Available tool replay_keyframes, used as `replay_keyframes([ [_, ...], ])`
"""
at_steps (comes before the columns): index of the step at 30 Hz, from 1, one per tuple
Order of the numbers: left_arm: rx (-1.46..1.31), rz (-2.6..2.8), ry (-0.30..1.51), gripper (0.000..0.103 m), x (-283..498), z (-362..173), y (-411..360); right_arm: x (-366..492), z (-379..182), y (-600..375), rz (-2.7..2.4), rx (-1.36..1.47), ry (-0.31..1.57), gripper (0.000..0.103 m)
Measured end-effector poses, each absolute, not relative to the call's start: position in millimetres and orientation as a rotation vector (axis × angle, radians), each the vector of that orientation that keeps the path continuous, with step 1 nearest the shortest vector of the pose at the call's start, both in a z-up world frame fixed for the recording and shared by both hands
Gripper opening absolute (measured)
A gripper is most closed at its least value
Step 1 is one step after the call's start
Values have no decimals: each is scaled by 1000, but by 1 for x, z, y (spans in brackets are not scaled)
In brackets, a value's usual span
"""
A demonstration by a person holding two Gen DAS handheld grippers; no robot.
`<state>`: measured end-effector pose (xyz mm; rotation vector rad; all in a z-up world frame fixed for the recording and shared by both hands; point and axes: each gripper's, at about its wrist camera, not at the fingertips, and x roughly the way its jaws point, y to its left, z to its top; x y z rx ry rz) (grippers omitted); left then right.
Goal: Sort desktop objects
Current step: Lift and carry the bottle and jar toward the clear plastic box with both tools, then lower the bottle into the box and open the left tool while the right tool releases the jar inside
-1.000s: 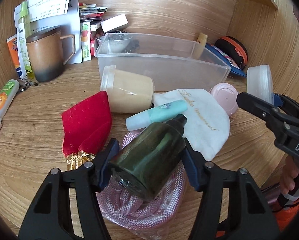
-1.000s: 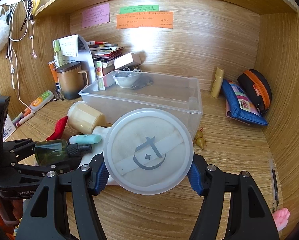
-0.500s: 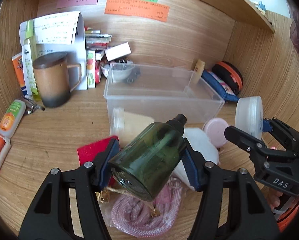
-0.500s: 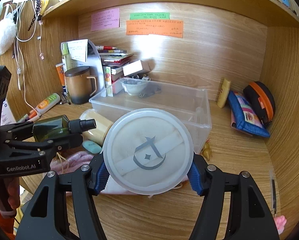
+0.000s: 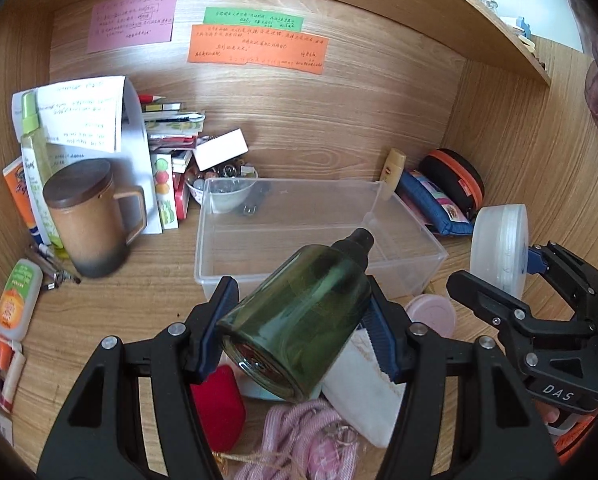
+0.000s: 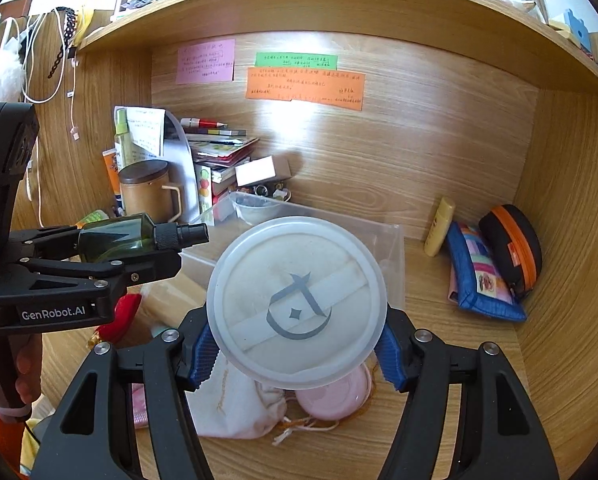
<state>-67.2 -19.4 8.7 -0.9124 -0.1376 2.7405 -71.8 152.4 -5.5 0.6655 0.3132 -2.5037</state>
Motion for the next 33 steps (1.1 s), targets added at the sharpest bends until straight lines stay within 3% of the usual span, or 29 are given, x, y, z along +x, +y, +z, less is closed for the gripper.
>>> replay_keyframes([
  [33, -993, 2691, -111, 61, -176, 10, -26, -182, -12, 123, -2470, 783, 380, 62],
])
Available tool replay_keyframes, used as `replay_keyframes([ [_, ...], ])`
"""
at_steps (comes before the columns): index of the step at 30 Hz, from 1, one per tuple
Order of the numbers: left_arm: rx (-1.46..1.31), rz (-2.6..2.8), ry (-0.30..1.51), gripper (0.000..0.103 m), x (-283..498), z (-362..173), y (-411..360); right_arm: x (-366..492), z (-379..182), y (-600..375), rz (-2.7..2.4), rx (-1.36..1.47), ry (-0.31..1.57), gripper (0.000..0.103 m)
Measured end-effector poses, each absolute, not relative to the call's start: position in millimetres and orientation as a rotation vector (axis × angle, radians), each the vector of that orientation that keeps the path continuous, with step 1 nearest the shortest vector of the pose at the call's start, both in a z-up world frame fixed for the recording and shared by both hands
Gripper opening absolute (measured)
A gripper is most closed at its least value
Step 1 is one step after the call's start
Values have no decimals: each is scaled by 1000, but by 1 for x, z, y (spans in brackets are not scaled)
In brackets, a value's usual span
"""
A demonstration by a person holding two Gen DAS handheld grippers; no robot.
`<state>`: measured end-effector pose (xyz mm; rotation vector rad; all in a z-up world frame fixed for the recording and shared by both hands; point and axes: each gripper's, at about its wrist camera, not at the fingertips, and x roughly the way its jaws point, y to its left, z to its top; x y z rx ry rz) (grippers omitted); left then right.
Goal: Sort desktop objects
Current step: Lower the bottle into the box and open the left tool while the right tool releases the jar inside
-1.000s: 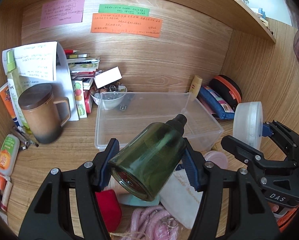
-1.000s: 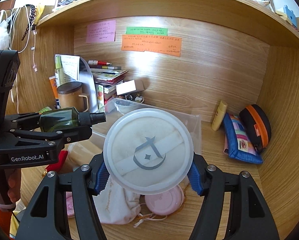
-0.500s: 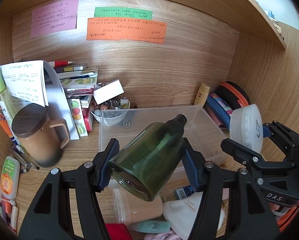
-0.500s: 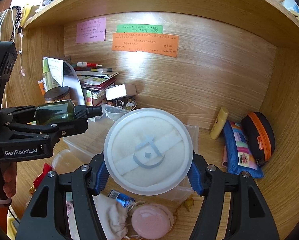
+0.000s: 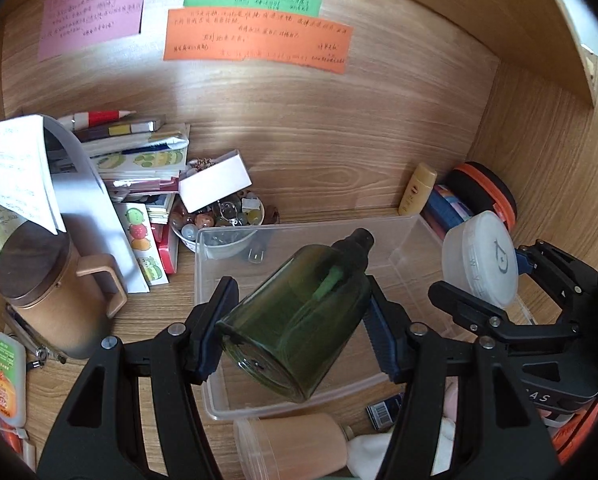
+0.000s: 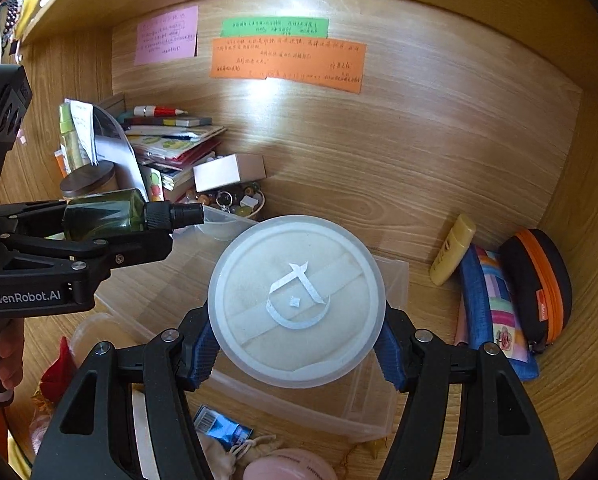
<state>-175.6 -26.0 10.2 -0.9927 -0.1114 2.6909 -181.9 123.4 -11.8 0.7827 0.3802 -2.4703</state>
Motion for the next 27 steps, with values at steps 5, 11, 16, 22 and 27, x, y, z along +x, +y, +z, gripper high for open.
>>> replay_keyframes([
  [5, -1042, 2667, -83, 61, -189, 1, -19, -203, -27, 121, -2430, 864, 385, 62],
  [11, -1100, 2651, -83, 61, -203, -10, -15, -221, -44, 117, -2390, 953, 394, 62],
  [16, -1140, 2641, -65, 61, -209, -19, -12, -230, -53, 114, -2349, 1005, 405, 62],
  [22, -1170, 2664, -60, 61, -216, -25, -11, -234, -59, 110, -2330, 1036, 452, 62],
  [27, -1210, 2650, -71, 61, -224, -32, -9, -239, -62, 104, -2290, 1060, 478, 62],
])
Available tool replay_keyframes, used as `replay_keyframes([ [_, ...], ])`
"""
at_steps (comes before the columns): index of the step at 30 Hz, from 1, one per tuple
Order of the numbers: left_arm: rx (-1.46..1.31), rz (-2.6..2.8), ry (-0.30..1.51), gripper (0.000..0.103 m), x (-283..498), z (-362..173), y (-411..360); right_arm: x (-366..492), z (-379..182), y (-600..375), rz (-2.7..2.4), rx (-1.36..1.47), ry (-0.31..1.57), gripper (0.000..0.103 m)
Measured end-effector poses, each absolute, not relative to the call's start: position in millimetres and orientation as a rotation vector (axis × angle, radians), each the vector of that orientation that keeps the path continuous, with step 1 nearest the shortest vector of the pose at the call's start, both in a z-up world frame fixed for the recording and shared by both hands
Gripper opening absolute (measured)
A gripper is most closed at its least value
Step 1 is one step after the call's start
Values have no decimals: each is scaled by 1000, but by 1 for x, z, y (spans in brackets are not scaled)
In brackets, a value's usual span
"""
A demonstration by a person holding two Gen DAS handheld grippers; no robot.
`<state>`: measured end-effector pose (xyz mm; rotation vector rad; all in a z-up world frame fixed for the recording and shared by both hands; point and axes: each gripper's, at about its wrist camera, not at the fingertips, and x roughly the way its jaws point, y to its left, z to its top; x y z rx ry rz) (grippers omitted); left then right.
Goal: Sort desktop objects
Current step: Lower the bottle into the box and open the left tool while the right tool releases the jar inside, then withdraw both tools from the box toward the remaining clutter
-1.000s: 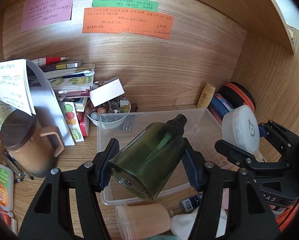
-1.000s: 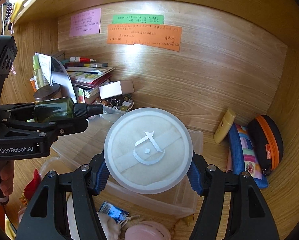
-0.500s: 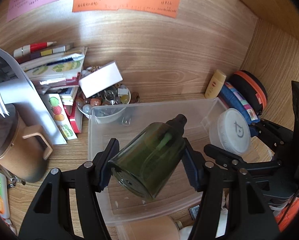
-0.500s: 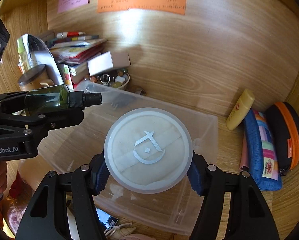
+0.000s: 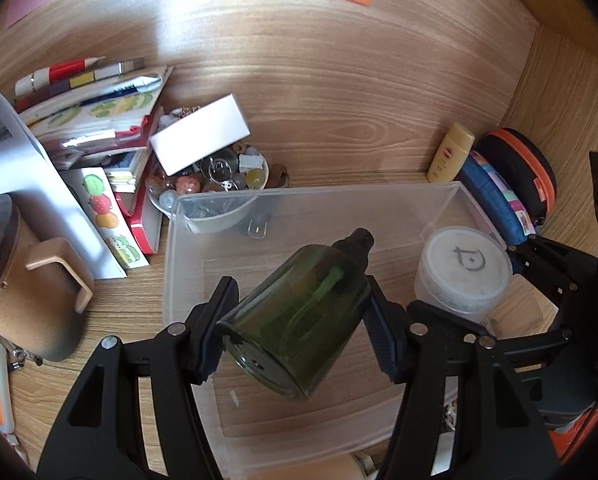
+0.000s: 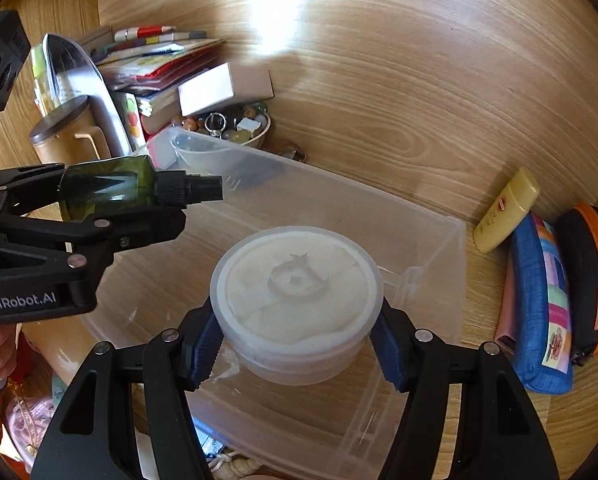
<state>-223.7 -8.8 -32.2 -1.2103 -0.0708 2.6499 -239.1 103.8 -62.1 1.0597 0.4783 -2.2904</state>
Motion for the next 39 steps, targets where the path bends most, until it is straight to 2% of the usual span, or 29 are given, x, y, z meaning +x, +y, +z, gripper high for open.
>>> replay_keyframes([
  [4, -1244, 2638, -60, 61, -226, -36, -7, -242, -67, 96, -2263, 1081, 523, 62],
  [16, -1296, 2584, -80, 61, -228, -41, -9, -246, -70, 97, -2219, 1146, 461, 63],
  [25, -1285, 2585, -96, 65, -224, -39, -7, -235, -68, 85, -2243, 1093, 557, 63],
  [29, -1263, 2604, -108, 72, -221, -35, -8, -229, -64, 83, -2268, 1062, 609, 69],
  [32, -1252, 2614, -110, 73, -219, -31, -8, -222, -60, 82, -2293, 1003, 678, 74],
  [39, -1218, 2626, -125, 74, -212, -21, -11, -208, -53, 78, -2317, 938, 720, 77],
])
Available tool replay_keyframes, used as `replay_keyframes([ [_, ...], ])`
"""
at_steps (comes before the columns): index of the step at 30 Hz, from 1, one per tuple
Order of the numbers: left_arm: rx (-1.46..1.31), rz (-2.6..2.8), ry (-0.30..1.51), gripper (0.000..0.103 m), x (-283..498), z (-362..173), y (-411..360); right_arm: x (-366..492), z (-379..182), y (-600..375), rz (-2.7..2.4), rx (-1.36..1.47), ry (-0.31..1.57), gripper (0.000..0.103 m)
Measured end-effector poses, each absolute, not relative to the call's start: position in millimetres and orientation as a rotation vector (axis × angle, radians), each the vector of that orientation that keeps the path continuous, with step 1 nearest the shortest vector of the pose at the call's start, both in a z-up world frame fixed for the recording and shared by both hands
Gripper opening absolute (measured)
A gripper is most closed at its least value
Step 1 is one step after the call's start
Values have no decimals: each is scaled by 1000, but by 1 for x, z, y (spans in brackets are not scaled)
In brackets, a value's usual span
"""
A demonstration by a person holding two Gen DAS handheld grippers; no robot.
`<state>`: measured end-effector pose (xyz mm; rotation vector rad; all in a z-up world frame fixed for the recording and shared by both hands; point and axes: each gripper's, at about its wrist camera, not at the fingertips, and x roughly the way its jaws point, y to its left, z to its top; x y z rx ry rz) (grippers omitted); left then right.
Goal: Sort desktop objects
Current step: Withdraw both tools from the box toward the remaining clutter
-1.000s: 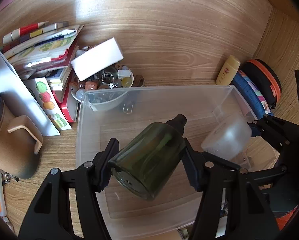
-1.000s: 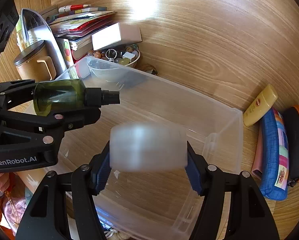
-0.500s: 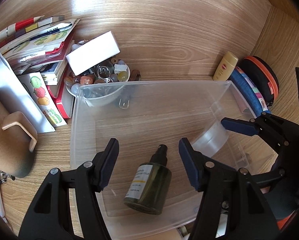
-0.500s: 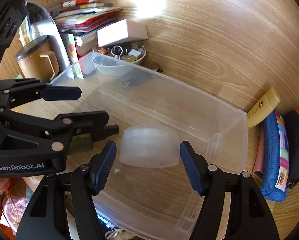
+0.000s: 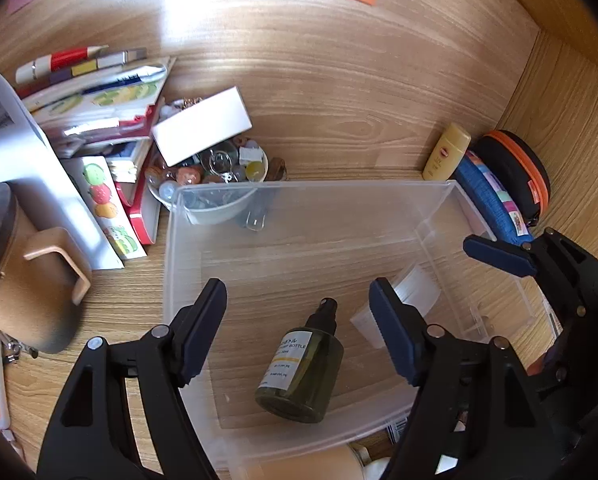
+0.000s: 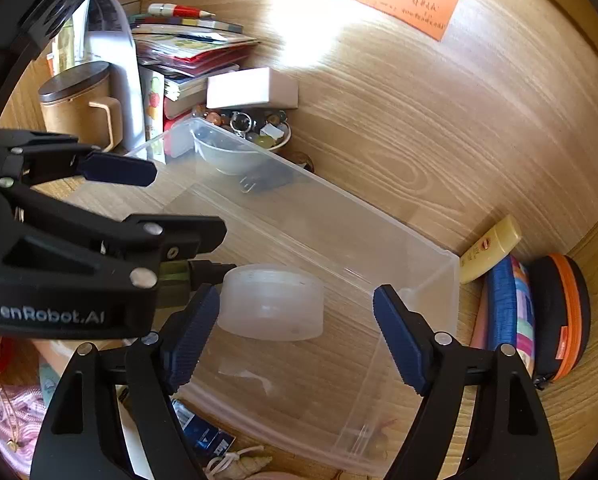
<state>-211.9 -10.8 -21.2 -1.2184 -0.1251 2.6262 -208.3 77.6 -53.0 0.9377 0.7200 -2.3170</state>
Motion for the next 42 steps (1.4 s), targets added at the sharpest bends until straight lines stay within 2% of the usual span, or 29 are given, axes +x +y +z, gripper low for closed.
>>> replay_keyframes([
  [4, -1185, 2648, -123, 84, -205, -14, -11, -199, -50, 79, -2330, 920, 721, 77],
  [7, -1160, 2663, -110, 86, -198, -9, -11, -193, -47, 81, -2342, 910, 708, 78],
  [10, -1150, 2664, -100, 93, -191, -5, -10, -187, -43, 87, -2350, 907, 677, 78],
  [14, -1140, 2673, -88, 93, -181, -1, -10, -181, -35, 101, -2377, 903, 627, 79],
  [24, -1127, 2725, -27, 96, -148, 6, -14, -160, -12, 156, -2463, 856, 436, 95],
  [32, -1150, 2750, -36, 96, -126, 1, -23, -149, -11, 196, -2519, 858, 338, 97],
  [42, -1226, 2724, 4, 96, -109, -20, -16, -137, -37, 222, -2507, 938, 279, 97],
])
